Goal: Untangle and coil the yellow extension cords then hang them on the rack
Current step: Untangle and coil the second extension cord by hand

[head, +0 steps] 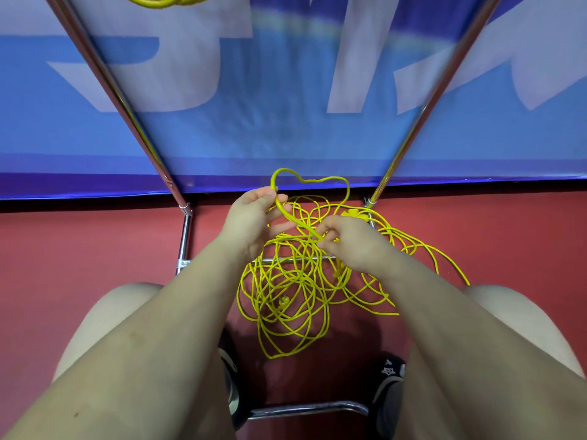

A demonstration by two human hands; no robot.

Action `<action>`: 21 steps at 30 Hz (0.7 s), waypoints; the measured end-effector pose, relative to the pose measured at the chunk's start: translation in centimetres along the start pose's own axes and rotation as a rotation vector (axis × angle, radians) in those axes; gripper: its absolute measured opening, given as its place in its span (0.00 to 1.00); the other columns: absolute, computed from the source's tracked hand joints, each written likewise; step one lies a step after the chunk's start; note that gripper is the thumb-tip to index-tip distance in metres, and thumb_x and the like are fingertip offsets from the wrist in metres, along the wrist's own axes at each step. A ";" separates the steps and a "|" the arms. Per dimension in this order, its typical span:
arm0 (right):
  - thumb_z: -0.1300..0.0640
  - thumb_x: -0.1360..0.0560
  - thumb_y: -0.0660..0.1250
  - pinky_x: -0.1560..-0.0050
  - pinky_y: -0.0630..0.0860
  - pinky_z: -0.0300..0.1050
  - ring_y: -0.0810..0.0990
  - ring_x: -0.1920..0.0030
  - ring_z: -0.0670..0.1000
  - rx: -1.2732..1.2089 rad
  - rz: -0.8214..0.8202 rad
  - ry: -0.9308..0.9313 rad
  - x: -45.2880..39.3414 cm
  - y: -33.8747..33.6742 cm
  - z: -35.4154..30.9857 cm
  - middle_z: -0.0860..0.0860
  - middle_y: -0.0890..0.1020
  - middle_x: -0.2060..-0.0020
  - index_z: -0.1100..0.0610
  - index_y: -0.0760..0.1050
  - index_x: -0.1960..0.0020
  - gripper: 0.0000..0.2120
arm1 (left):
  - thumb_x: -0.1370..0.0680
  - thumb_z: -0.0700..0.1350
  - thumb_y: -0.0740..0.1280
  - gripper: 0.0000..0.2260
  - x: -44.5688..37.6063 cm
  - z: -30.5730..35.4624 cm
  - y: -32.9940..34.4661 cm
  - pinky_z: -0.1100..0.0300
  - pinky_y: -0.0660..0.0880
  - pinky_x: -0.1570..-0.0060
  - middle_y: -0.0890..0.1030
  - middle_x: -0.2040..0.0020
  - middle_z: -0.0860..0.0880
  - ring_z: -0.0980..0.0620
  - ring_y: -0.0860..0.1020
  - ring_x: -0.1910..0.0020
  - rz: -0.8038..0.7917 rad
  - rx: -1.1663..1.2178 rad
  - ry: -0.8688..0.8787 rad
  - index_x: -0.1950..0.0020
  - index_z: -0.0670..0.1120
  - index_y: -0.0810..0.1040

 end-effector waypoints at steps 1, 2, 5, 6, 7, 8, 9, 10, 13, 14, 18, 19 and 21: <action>0.59 0.25 0.66 0.56 0.75 0.46 0.80 0.58 0.53 -0.055 0.007 0.004 0.0 -0.1 -0.1 0.50 0.77 0.58 0.56 0.75 0.46 0.08 | 0.19 0.39 0.58 0.04 0.0 0.1 0.1 0.56 0.81 0.64 0.79 0.58 0.48 0.53 0.79 0.61 -0.015 0.027 0.002 0.51 0.45 0.72; 0.60 0.24 0.66 0.58 0.77 0.47 0.81 0.60 0.53 -0.158 -0.001 0.016 0.0 0.1 -0.2 0.50 0.77 0.60 0.56 0.74 0.49 0.05 | 0.18 0.39 0.58 0.04 0.0 0.3 0.4 0.56 0.81 0.63 0.79 0.56 0.48 0.52 0.80 0.59 -0.041 0.039 0.004 0.49 0.45 0.72; 0.62 0.24 0.65 0.65 0.79 0.44 0.81 0.68 0.47 -0.603 -0.021 0.075 0.1 0.0 -0.6 0.50 0.78 0.62 0.54 0.71 0.56 0.05 | 0.18 0.42 0.58 0.07 0.1 -0.5 1.3 0.55 0.78 0.53 0.80 0.52 0.48 0.51 0.80 0.52 -0.122 -0.064 -0.035 0.41 0.47 0.71; 0.63 0.24 0.64 0.66 0.79 0.42 0.81 0.68 0.46 -0.754 0.002 0.097 0.1 -0.4 -0.5 0.51 0.79 0.62 0.54 0.71 0.55 0.05 | 0.18 0.43 0.58 0.08 0.2 -1.2 1.6 0.54 0.76 0.49 0.80 0.50 0.49 0.50 0.79 0.49 -0.155 -0.156 -0.060 0.40 0.47 0.71; 0.63 0.23 0.64 0.66 0.80 0.41 0.81 0.68 0.46 -0.901 0.041 0.121 0.0 -1.0 -0.2 0.52 0.79 0.62 0.55 0.72 0.55 0.04 | 0.18 0.44 0.58 0.08 0.4 -2.0 2.1 0.54 0.75 0.46 0.80 0.49 0.49 0.49 0.78 0.46 -0.202 -0.263 -0.084 0.41 0.48 0.72; 0.63 0.23 0.63 0.67 0.80 0.40 0.82 0.68 0.47 -1.043 0.090 0.147 -0.1 -1.5 0.2 0.53 0.79 0.61 0.56 0.72 0.54 0.03 | 0.18 0.44 0.58 0.08 0.8 -3.0 2.7 0.53 0.73 0.43 0.80 0.47 0.49 0.48 0.78 0.44 -0.263 -0.362 -0.105 0.43 0.48 0.74; 0.63 0.23 0.63 0.67 0.80 0.40 0.83 0.68 0.47 -1.175 0.143 0.176 -0.1 -2.0 0.8 0.54 0.78 0.61 0.57 0.72 0.54 0.02 | 0.18 0.45 0.57 0.08 1.3 -3.8 3.4 0.53 0.72 0.42 0.80 0.47 0.48 0.48 0.78 0.44 -0.327 -0.429 -0.123 0.45 0.48 0.75; 0.63 0.23 0.63 0.67 0.80 0.40 0.83 0.68 0.47 -1.278 0.190 0.203 -0.1 -2.3 1.4 0.54 0.78 0.61 0.58 0.72 0.54 0.02 | 0.18 0.45 0.57 0.07 1.7 -4.3 3.9 0.54 0.73 0.43 0.80 0.48 0.47 0.49 0.78 0.47 -0.377 -0.473 -0.130 0.48 0.48 0.75; 0.63 0.23 0.62 0.69 0.80 0.39 0.83 0.69 0.46 -1.436 0.250 0.266 -0.2 -2.2 2.5 0.56 0.78 0.61 0.60 0.71 0.55 0.03 | 0.19 0.41 0.59 0.06 2.3 -4.3 4.7 0.64 0.75 0.55 0.80 0.55 0.48 0.56 0.79 0.57 -0.435 -0.556 -0.068 0.52 0.47 0.74; 0.63 0.22 0.62 0.69 0.79 0.39 0.83 0.69 0.47 -1.471 0.254 0.278 -0.2 -2.1 2.6 0.56 0.78 0.61 0.61 0.71 0.55 0.03 | 0.19 0.40 0.60 0.05 2.3 -4.1 4.8 0.65 0.76 0.57 0.80 0.56 0.48 0.57 0.79 0.59 -0.438 -0.560 -0.043 0.52 0.46 0.74; 0.60 0.22 0.62 0.66 0.80 0.40 0.83 0.61 0.51 -1.475 0.207 0.287 -0.4 -1.9 2.4 0.57 0.79 0.56 0.63 0.71 0.45 0.08 | 0.19 0.38 0.59 0.06 1.7 -3.1 4.3 0.59 0.76 0.58 0.79 0.60 0.48 0.56 0.79 0.63 -0.372 -0.554 0.016 0.53 0.46 0.73; 0.58 0.22 0.62 0.64 0.81 0.41 0.82 0.59 0.52 -1.408 0.175 0.281 -0.4 -1.9 2.2 0.57 0.79 0.55 0.62 0.70 0.42 0.11 | 0.19 0.38 0.58 0.07 1.6 -2.8 4.1 0.58 0.75 0.57 0.79 0.60 0.49 0.56 0.79 0.63 -0.345 -0.539 0.022 0.53 0.46 0.73; 0.55 0.23 0.64 0.58 0.80 0.43 0.82 0.58 0.52 -1.118 0.126 0.255 -0.3 -1.8 1.8 0.56 0.80 0.53 0.59 0.70 0.39 0.15 | 0.18 0.39 0.57 0.07 1.3 -2.0 3.6 0.57 0.76 0.59 0.79 0.59 0.50 0.57 0.79 0.64 -0.289 -0.501 0.040 0.52 0.47 0.74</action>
Point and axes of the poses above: each hand's wrist, its own x-axis away from the middle knuckle, its own y-axis out of the palm, z = x × y, the point moved 10 cm from there along -x, towards the middle knuckle
